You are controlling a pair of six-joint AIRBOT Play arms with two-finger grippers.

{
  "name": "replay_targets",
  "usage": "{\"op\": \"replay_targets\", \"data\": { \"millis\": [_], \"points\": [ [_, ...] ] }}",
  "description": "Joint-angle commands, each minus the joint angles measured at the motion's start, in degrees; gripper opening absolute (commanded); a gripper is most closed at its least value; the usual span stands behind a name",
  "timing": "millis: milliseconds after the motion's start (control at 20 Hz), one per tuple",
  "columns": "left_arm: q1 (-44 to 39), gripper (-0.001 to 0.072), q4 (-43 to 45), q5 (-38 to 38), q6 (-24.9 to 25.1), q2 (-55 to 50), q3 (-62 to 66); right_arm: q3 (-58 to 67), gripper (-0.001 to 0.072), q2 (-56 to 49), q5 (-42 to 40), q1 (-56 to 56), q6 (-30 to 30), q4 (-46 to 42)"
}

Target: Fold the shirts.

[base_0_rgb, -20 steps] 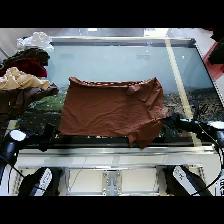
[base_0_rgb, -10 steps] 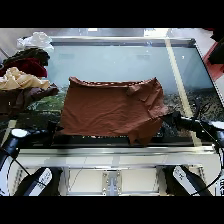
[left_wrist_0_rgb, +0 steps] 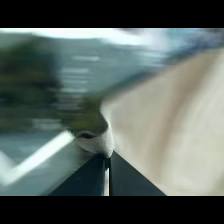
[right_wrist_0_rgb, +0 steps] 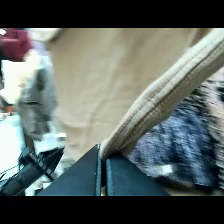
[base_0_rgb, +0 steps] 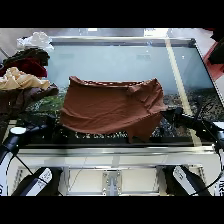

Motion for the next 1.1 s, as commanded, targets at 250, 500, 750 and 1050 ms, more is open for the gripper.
{"op": "replay_targets", "data": {
  "millis": [250, 500, 750, 1050],
  "points": [
    [0.1, 0.0014, -39.2, -17.9, 37.6, 15.9, 26.0, 15.5, 0.0025, 23.1, 6.2, 0.0, 11.2, 6.8],
    [0.1, 0.0014, -17.3, -5.1, 34.3, 30.9, 50.1, 44.4, 0.0024, 31.4, -0.7, 0.0, 17.2, 2.0],
    [0.1, 0.0013, 18.4, -0.7, 17.8, 30.1, 69.3, 66.4, 0.0021, 28.5, -11.5, 0.0, 17.2, -18.4],
    [0.1, 0.0013, 19.7, -15.6, 13.2, 16.4, 69.3, 64.4, 0.0022, 10.3, -6.1, 0.1, 12.4, -8.9]
  ]
}}
